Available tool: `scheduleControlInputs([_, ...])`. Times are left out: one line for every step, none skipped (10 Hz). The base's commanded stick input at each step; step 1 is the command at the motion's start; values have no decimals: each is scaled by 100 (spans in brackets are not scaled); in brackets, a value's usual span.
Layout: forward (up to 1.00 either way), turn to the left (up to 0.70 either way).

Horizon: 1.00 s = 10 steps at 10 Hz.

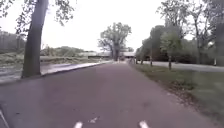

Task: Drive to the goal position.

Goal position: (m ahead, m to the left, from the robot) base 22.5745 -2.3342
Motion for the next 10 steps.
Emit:
scheduleControlInputs([70, 0])
scheduleControlInputs([70, 0])
scheduleControlInputs([70, 0])
scheduleControlInputs([70, 0])
scheduleControlInputs([70, 0])
scheduleControlInputs([70, 0])
scheduleControlInputs([70, 0])
scheduleControlInputs([70, 0])
scheduleControlInputs([70, 0])
scheduleControlInputs([70, 0])
